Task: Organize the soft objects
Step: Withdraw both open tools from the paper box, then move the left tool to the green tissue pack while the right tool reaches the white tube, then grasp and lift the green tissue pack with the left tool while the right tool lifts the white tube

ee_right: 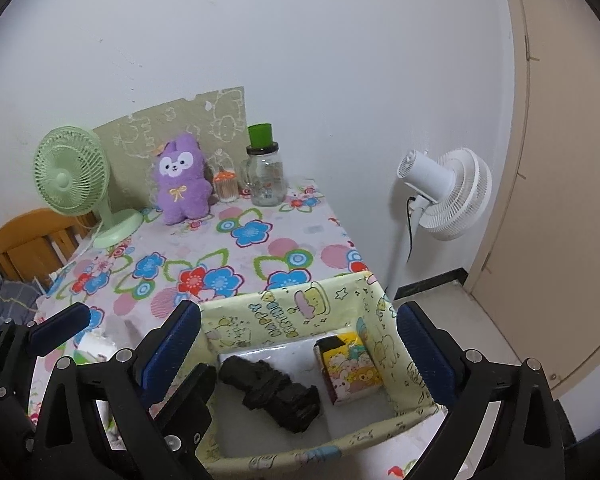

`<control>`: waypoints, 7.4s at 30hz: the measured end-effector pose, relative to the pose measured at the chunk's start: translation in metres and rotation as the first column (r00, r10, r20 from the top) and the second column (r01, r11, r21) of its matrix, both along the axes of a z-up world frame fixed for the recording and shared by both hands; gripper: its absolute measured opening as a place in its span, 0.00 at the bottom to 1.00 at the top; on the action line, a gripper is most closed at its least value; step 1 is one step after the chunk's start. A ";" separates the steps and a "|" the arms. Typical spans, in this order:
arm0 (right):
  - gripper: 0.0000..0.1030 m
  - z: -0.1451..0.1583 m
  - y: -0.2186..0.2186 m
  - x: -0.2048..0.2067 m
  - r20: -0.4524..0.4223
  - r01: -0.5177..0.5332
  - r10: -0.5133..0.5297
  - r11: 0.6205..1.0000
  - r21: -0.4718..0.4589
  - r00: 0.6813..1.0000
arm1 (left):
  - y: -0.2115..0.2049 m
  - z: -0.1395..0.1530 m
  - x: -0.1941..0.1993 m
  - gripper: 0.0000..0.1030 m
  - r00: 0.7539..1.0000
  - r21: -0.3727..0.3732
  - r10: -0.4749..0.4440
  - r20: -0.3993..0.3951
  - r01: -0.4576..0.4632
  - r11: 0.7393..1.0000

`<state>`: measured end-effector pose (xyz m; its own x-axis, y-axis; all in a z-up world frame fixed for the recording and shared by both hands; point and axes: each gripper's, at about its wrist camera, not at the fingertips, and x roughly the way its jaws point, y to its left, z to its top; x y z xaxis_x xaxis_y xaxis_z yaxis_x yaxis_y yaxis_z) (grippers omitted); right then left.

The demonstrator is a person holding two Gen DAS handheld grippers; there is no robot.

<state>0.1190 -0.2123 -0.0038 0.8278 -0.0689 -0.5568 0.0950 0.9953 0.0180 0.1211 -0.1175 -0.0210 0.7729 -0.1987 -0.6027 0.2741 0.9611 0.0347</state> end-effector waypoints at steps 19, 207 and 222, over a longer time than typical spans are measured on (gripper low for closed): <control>1.00 0.018 0.041 -0.034 0.077 -0.015 0.018 0.999 -0.035 0.997 | 0.035 0.016 -0.033 1.00 0.998 -0.003 0.015 0.062 -0.015 1.000; 0.09 -0.032 0.159 -0.038 0.019 -0.247 0.248 0.968 -0.048 0.969 | 0.133 -0.028 -0.043 0.51 0.988 0.044 0.156 -0.005 -0.155 0.987; 0.09 0.001 0.150 -0.038 0.074 -0.230 0.233 0.972 -0.047 0.970 | 0.127 0.004 -0.042 0.51 0.986 0.045 0.159 0.051 -0.161 0.986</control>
